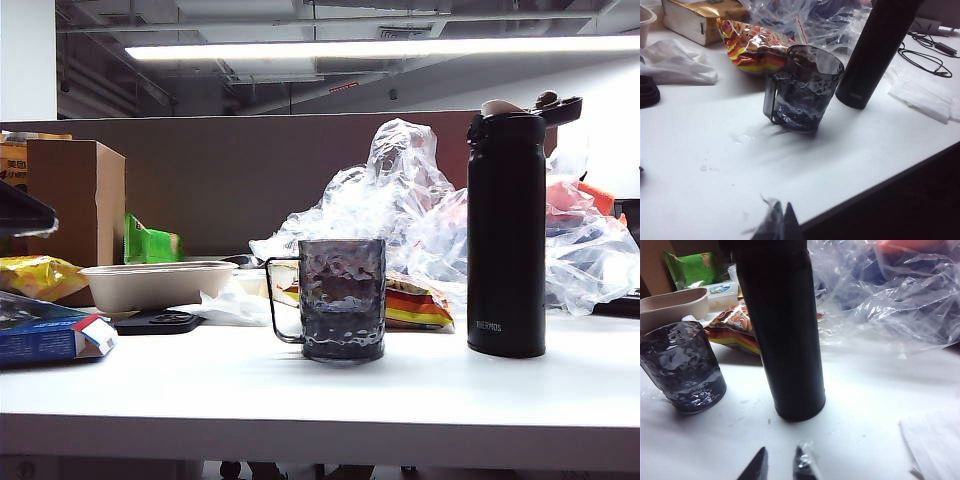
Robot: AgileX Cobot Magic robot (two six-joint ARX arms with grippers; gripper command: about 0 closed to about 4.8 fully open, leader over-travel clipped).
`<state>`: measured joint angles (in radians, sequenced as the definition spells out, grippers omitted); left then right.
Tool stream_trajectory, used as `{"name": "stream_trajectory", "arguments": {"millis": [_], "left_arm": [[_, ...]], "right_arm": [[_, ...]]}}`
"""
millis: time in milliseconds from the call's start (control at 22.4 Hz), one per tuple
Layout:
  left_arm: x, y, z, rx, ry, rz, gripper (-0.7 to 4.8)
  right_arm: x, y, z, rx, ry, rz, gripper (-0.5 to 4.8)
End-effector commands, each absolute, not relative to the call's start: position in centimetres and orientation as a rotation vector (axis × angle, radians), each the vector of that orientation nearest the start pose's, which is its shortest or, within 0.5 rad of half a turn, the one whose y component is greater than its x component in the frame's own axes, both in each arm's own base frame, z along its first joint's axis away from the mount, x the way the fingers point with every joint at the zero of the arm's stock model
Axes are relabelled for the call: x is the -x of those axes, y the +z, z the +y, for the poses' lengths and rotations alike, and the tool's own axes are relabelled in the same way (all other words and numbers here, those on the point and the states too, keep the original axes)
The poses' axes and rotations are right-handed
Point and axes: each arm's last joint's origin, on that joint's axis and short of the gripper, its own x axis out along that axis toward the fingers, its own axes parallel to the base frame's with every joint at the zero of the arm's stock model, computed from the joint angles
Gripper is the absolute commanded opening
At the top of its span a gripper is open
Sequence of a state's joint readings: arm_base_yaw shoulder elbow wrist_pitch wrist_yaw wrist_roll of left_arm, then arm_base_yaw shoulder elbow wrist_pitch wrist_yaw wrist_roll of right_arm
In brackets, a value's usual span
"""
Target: Pick up the black thermos, pour some water into the cup, then place the black thermos back on the table.
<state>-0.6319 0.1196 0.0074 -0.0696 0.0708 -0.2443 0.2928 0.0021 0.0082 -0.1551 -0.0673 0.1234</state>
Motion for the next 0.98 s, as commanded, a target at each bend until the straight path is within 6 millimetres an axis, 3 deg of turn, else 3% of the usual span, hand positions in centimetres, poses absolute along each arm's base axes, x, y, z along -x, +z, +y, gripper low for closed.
{"name": "stream_trajectory", "arguments": {"millis": [45,178,402,580,981], "left_arm": [[-9.0,15.2,-4.9,0.212,-0.601,0.240,-0.05],[-9.7,15.3,-2.9,0.237,-0.416,0.200,-0.05],[-9.7,16.1,0.3,0.251,-0.101,0.066,-0.05],[-9.7,16.0,0.4,0.252,-0.093,0.072,-0.05],[-9.7,16.0,0.4,0.252,-0.090,0.071,-0.05]], "right_arm": [[-9.2,15.1,2.8,-0.112,0.339,0.157,0.65],[-9.5,15.1,1.9,-0.121,0.256,0.152,0.65],[-9.6,15.1,-0.8,-0.141,-0.029,0.133,0.64],[-9.5,15.1,-1.5,-0.146,-0.096,0.128,0.64],[-9.6,15.1,-0.9,-0.142,-0.030,0.133,0.64]]}}
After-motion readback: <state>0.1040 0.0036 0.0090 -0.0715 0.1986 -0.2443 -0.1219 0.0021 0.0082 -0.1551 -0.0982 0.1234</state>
